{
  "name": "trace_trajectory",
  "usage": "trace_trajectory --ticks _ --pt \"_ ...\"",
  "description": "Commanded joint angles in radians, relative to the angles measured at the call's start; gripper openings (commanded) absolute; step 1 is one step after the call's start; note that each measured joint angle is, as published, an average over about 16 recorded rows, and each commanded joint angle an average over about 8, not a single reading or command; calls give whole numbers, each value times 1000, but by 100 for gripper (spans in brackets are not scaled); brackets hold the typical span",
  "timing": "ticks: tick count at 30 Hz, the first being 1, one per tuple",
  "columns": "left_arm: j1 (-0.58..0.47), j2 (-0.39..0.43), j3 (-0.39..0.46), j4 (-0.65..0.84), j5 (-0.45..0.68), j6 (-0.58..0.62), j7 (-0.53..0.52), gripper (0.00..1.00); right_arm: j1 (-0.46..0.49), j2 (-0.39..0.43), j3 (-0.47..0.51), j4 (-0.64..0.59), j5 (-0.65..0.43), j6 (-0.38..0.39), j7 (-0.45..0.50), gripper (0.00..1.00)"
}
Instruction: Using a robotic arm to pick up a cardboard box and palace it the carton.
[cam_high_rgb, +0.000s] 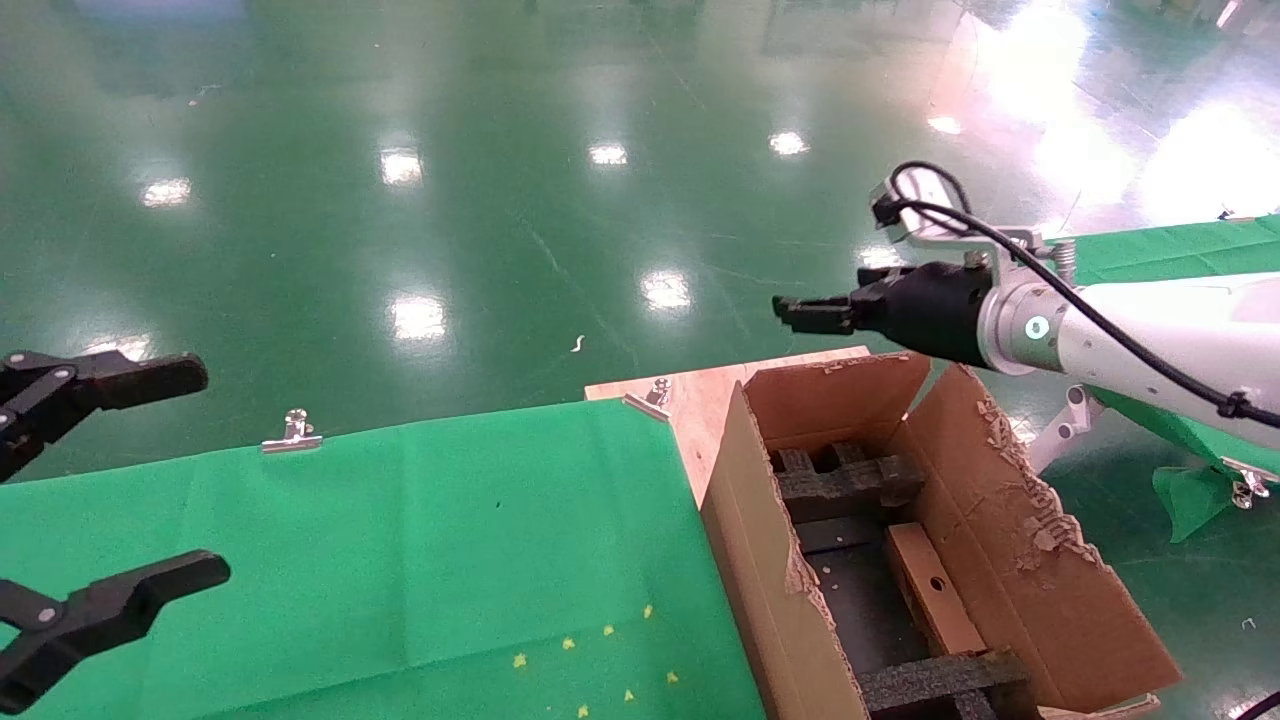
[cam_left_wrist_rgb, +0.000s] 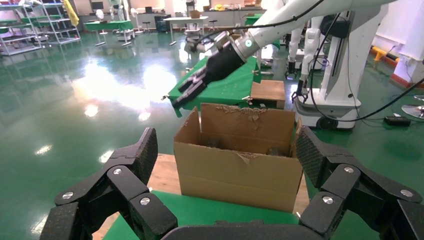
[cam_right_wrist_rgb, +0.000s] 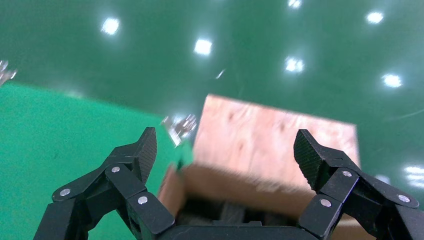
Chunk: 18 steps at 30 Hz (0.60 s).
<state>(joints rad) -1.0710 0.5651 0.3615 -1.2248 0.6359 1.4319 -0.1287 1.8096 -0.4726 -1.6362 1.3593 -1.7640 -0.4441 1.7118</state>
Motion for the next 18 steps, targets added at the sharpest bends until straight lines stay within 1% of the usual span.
trace_trajectory --ticks 1,18 --pt "0 0 0 0 0 0 0 100 -30 -6 55 -3 42 -43 -62 100" --pt "0 0 0 0 0 0 0 100 -284 -54 525 -29 400 -407 -590 100"
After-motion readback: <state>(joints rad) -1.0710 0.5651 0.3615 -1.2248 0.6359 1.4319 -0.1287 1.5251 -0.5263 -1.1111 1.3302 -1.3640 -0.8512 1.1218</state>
